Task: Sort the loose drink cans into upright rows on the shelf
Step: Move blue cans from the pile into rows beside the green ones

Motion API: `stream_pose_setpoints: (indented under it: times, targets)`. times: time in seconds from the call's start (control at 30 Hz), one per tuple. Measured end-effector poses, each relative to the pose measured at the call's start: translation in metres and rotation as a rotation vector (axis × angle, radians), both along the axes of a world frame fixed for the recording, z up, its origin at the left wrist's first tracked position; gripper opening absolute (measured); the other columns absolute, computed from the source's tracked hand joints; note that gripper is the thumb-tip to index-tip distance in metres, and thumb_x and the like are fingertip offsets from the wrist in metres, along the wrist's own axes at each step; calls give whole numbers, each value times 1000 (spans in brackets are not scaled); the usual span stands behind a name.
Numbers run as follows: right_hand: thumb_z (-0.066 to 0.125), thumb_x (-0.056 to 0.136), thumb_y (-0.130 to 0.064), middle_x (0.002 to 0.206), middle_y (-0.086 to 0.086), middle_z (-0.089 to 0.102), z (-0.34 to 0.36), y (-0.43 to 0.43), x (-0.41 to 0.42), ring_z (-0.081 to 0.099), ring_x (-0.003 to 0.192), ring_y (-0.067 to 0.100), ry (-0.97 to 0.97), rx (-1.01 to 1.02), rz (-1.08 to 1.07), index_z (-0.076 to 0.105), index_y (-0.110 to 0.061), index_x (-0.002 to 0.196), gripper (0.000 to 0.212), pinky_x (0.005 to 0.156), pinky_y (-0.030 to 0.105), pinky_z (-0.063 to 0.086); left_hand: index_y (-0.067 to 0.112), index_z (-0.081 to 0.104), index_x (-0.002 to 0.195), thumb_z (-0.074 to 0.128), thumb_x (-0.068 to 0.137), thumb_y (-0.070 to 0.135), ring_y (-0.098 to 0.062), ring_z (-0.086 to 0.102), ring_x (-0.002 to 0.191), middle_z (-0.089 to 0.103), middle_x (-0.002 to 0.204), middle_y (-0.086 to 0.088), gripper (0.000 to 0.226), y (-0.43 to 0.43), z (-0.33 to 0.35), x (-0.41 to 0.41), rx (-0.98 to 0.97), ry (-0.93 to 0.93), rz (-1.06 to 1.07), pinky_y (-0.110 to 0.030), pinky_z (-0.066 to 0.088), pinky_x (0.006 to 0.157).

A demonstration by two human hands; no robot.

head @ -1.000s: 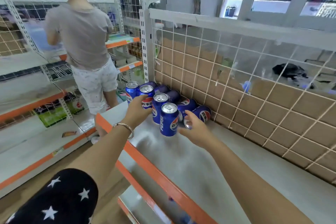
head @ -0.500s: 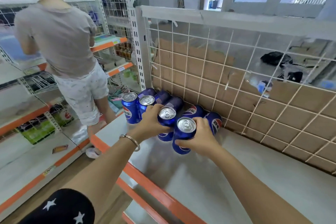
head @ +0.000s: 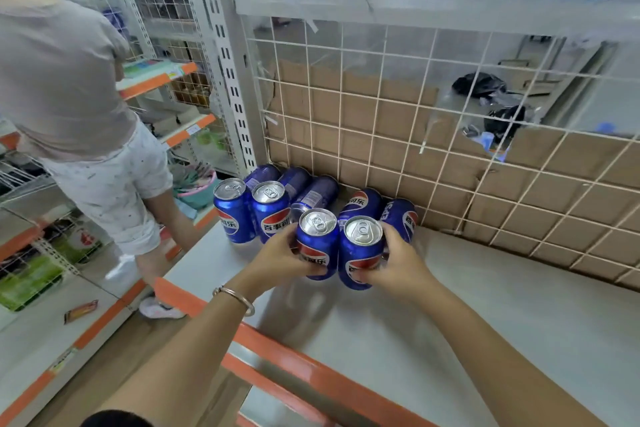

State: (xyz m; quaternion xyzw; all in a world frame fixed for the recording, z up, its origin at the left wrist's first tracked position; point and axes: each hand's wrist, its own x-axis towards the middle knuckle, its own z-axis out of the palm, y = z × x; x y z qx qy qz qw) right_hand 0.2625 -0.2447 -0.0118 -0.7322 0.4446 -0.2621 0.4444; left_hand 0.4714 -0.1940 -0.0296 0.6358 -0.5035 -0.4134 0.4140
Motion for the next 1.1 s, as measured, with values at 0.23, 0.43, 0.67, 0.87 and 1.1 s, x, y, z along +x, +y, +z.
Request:
stream_pose_setpoints:
  times: [0.23, 0.43, 0.67, 0.87, 1.1]
  targets:
    - [90, 56, -19, 108, -7, 66, -3, 15, -21, 64, 99, 10, -74, 64, -259, 53, -27, 110, 66, 90, 32, 52, 23, 63, 102, 84, 44, 33, -11, 69, 87, 73, 93, 5, 63, -4, 1, -30, -74, -46, 49, -29, 55, 80]
    - [90, 58, -25, 104, -7, 64, 3, 40, -80, 61, 88, 4, -47, 19, -431, 51, -28, 107, 63, 80, 27, 51, 29, 63, 97, 81, 41, 41, -4, 68, 87, 72, 92, 10, 60, -7, 14, -91, -86, -85, -86, -33, 56, 85]
    - [89, 56, -29, 109, -6, 64, 8, 91, -191, 61, 98, 13, -52, -36, -685, 54, -22, 118, 71, 86, 31, 50, 22, 55, 104, 87, 58, 23, -5, 64, 89, 67, 95, 9, 55, 8, 25, -213, -61, -67, -258, -23, 53, 78]
    - [89, 59, -23, 100, -9, 64, 18, 159, -313, 60, 85, 5, -78, -91, -857, 55, -29, 105, 58, 76, 21, 45, 23, 54, 103, 86, 46, 38, -13, 66, 92, 67, 99, 7, 67, 47, 30, -343, -31, -62, -369, -40, 54, 87]
    - [87, 62, -18, 89, -13, 62, 28, 232, -448, 57, 76, -5, -66, -147, -950, 57, -25, 103, 51, 64, 11, 41, 32, 44, 76, 86, 60, 23, 4, 56, 73, 57, 80, 17, 45, 109, 41, -492, -66, -19, -457, -22, 47, 68]
